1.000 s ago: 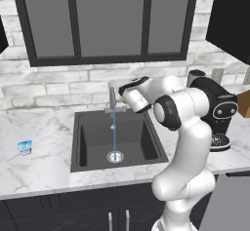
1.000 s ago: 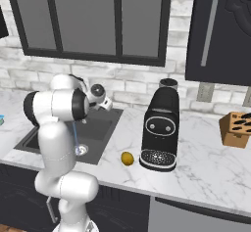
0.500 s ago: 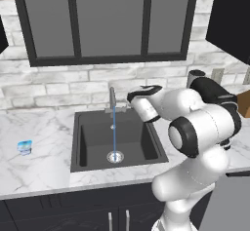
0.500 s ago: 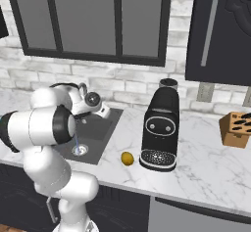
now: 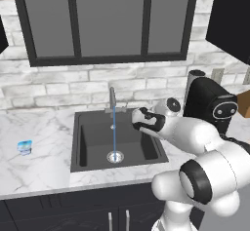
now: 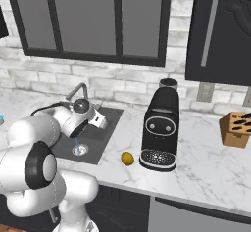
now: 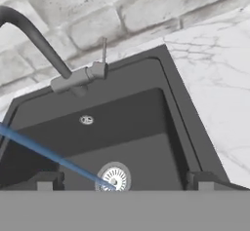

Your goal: Turn on the sink faucet. Then move the lemon from the counter to the sink. Turn off the sink. Move the vegetable from the sink to the pot next to the stove. Finally move the pot to the rear left burner.

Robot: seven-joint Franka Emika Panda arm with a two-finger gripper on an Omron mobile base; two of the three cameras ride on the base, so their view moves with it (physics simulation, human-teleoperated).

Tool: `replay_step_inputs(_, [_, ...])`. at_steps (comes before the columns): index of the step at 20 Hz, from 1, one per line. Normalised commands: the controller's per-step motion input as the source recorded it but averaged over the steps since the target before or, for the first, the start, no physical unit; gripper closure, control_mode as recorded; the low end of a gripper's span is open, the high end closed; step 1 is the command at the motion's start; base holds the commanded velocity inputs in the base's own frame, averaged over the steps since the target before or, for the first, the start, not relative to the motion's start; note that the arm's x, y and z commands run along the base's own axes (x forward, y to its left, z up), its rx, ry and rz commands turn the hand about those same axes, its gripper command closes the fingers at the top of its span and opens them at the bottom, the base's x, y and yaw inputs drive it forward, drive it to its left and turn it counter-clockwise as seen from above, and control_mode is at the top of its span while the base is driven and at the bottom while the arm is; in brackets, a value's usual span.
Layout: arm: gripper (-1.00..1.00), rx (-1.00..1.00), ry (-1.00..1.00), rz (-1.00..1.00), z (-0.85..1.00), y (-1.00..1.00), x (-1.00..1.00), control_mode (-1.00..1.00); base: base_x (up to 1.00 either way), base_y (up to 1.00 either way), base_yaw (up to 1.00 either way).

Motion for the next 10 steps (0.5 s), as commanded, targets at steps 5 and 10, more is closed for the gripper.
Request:
replay_step_inputs(5, [-1.00,-0.16,0.40,0.00,0.74,0.00,-0.15,-1.00,0.00,0.00,0.00])
replay_step_inputs(10, [-1.00,-0.15,0.42,0.00,0.65,0.00,-0.01,-1.00,0.00,0.00,0.00])
